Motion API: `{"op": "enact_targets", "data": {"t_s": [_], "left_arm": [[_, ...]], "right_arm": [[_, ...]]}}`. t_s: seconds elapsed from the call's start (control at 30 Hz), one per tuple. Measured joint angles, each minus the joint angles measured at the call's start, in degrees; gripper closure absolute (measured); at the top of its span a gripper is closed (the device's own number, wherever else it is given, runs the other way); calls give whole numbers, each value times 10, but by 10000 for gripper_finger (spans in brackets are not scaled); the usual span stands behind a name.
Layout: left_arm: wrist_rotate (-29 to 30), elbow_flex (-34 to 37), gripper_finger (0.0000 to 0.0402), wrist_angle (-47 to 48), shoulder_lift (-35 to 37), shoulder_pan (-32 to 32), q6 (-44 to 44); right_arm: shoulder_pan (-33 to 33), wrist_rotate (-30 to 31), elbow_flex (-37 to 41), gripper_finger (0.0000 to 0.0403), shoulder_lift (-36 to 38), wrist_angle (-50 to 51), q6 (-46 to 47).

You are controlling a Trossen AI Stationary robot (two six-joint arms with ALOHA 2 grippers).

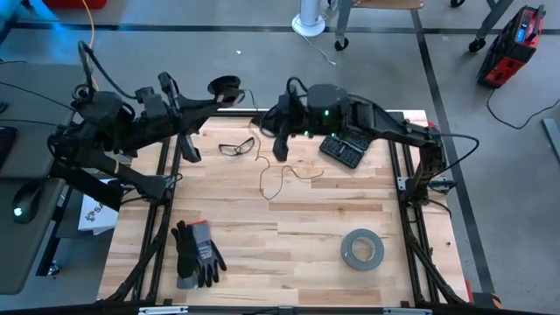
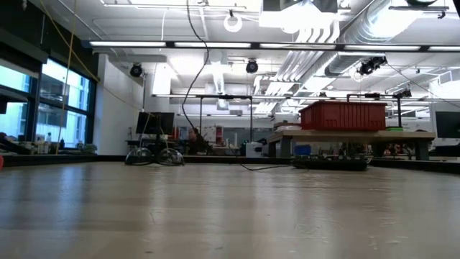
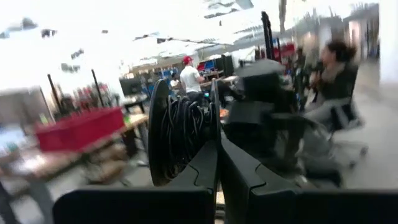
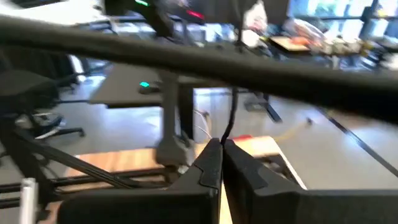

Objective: Coil cords
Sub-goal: Coil the black wire on the black spool

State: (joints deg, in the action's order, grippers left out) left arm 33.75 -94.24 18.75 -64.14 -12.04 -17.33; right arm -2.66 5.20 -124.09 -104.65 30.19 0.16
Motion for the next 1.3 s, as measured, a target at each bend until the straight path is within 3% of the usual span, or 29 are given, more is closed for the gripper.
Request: {"op": "enact_targets", "data": {"t_s": [0.37,0.47,0.67,0.9,1.17,1.3], "left_arm": [[-99,0,397,-72,-14,44,462],[-138,0,397,-87,-17,53,553],[-158,0,397,-95,-24,54,698],[-187,0,397,-104,-37,54,784],[-202,0,397,-110,-41,54,806],[-238,0,397,-110,-41,54,845]], "right_arm": [[46,-3,0,402,-45,-163,-27],[48,-3,0,402,-54,-192,-28],[47,-10,-1,402,-59,-278,-35],[45,-12,0,403,-70,-332,-52],[40,-4,0,403,-73,-379,-73],[32,5,0,403,-73,-397,-83]]}}
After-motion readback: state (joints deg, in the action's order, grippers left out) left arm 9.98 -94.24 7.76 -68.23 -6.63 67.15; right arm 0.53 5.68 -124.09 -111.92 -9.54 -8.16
